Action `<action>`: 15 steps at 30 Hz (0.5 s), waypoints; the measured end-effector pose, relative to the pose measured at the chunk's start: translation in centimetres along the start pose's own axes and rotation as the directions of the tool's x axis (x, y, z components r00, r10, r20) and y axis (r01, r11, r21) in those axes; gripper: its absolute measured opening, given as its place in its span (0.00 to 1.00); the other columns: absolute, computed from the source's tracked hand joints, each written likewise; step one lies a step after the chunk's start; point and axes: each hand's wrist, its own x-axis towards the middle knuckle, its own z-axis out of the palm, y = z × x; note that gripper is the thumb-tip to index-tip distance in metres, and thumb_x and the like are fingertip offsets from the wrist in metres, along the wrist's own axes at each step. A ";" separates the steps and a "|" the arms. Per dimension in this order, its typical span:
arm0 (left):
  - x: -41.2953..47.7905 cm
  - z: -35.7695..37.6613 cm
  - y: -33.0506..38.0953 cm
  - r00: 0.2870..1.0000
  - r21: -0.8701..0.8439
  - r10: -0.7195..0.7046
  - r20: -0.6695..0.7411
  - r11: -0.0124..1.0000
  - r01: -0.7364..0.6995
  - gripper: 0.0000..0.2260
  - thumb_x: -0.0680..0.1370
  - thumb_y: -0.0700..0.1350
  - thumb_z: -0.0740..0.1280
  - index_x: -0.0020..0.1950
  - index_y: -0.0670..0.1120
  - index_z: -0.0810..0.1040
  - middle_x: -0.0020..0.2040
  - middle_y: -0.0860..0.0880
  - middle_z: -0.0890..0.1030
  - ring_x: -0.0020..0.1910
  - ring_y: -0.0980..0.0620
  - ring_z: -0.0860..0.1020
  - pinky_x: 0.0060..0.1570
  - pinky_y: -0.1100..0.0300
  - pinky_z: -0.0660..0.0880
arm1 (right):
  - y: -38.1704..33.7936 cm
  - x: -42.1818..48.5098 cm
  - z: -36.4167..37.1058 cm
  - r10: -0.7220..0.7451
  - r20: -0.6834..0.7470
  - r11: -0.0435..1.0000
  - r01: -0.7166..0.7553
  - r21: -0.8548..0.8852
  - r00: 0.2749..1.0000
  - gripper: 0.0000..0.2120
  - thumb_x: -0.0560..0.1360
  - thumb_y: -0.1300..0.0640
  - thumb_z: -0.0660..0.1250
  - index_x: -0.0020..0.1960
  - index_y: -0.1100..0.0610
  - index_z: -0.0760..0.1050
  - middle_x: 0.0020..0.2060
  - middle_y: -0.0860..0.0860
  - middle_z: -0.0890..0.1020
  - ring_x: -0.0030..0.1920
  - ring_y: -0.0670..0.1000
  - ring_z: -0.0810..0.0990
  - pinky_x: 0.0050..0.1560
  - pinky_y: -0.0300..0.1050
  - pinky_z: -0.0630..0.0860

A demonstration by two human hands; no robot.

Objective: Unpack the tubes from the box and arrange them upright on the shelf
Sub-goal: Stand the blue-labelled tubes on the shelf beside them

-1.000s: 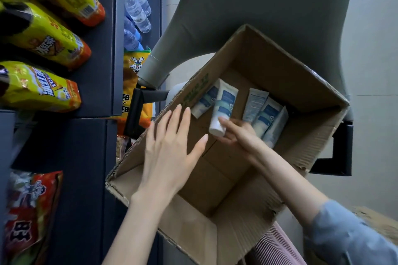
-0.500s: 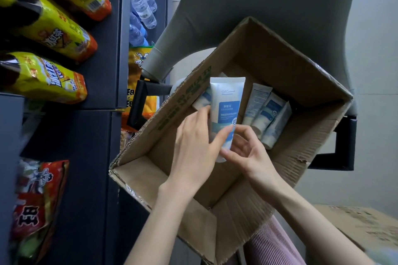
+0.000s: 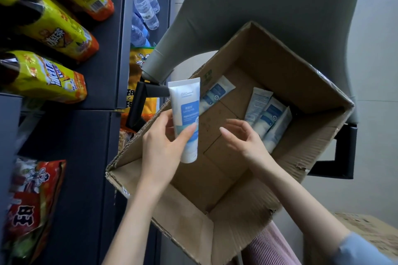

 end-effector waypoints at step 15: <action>0.8 -2.2 -1.7 0.990 -0.134 -0.083 -0.118 0.989 0.067 0.13 0.67 0.56 0.70 0.50 0.57 0.76 0.47 0.58 0.82 0.46 0.60 0.80 0.41 0.70 0.76 | 0.8 12.7 4.1 0.268 -0.267 0.959 -0.228 0.170 0.926 0.40 0.74 0.57 0.70 0.76 0.57 0.49 0.71 0.57 0.67 0.67 0.57 0.71 0.64 0.52 0.72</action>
